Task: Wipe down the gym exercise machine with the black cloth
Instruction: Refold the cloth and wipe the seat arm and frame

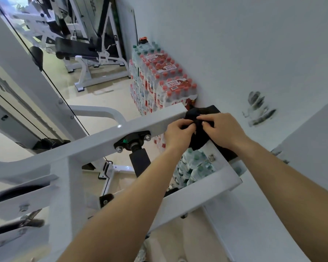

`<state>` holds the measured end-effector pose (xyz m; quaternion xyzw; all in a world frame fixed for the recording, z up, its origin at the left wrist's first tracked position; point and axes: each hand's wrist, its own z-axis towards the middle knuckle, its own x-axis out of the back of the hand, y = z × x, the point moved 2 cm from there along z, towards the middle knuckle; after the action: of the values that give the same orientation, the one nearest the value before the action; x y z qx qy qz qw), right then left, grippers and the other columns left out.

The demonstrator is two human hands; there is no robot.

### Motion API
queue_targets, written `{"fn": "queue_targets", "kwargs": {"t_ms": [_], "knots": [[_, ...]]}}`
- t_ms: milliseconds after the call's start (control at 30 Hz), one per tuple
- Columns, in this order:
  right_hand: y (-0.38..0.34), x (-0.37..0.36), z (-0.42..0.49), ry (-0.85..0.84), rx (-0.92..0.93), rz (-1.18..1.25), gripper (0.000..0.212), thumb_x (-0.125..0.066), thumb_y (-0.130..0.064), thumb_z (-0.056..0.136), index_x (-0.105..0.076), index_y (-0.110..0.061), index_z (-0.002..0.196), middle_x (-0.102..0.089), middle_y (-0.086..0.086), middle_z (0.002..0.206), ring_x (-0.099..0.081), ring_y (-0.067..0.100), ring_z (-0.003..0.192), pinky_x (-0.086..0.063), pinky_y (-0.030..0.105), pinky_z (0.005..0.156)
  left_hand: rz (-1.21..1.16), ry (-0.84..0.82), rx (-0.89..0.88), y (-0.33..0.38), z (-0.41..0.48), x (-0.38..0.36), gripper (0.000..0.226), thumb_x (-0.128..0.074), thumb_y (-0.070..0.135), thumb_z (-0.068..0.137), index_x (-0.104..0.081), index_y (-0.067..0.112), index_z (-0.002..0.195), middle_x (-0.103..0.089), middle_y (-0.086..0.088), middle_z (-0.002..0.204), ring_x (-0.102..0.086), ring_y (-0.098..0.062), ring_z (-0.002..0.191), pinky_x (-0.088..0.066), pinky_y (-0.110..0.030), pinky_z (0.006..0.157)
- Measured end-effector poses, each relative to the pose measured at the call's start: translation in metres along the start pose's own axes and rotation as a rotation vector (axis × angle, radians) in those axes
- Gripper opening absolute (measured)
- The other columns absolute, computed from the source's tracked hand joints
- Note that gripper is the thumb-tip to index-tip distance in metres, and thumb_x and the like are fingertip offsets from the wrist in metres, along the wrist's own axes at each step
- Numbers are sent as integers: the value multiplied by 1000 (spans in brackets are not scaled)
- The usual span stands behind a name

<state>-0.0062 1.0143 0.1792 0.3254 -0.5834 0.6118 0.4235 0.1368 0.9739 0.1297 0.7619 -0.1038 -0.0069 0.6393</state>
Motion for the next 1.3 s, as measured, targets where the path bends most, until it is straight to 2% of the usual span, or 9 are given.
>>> {"fn": "queue_targets", "kwargs": {"t_ms": [200,300,467,700,833,933,1133,1200,1300], "knots": [[19,1,-5,-7,11,64,29,-67,-20,91,-73,-26,120,-71,-5,121,-64,14,113,-43,23,99,-315,86,65,1,-9,-23,35,-68,28,93,-61,23,127,-65,5,122,-62,-14,112,-50,-32,100],[21,0,-2,-13,19,104,29,-73,-19,87,-75,-26,115,-68,-7,114,-63,10,102,-43,20,92,-272,109,36,0,-9,-35,51,-65,35,94,-52,27,143,-56,6,140,-53,-12,128,-42,-34,111],[20,4,-2,-25,6,260,15,-70,-18,89,-74,-24,102,-72,-13,90,-68,-1,84,-51,11,77,-221,117,-19,1,-16,-54,46,-67,39,93,-60,27,137,-49,9,150,-45,-9,138,-37,-31,116],[34,12,-5,99,-133,444,21,-53,-4,92,-64,-22,94,-75,-7,84,-71,1,75,-52,17,76,-145,317,25,2,-10,-66,33,-76,31,87,-73,20,118,-54,9,146,-50,-8,132,-39,-24,111],[31,9,-2,73,-113,443,22,-55,-4,93,-67,-22,90,-75,-5,82,-71,1,73,-54,18,78,-173,521,66,1,-7,-61,12,-75,25,86,-74,21,98,-70,6,115,-63,-13,110,-46,-25,101],[28,8,1,63,-97,473,21,-54,-4,93,-68,-20,89,-75,-4,81,-70,2,70,-54,15,73,-275,660,124,1,0,-49,14,-68,24,92,-66,19,104,-70,1,105,-63,-17,101,-50,-30,95],[32,9,3,72,-70,450,19,-56,-7,92,-71,-19,93,-75,-8,80,-69,-1,71,-53,15,75,47,312,8,5,-2,-76,43,-50,29,103,-51,25,146,-51,0,149,-48,-21,135,-36,-37,114],[37,10,3,74,-82,467,19,-56,-7,92,-70,-19,91,-75,-7,79,-70,1,69,-53,17,75,92,274,-16,5,-6,-78,46,-51,26,103,-46,25,149,-33,5,161,-35,-17,145,-27,-30,118],[43,12,4,90,-98,495,18,-55,-7,93,-69,-19,91,-75,-6,78,-71,4,67,-54,20,74,146,235,-35,5,-14,-72,46,-52,22,104,-46,24,149,-29,6,162,-30,-15,147,-22,-24,117]]}}
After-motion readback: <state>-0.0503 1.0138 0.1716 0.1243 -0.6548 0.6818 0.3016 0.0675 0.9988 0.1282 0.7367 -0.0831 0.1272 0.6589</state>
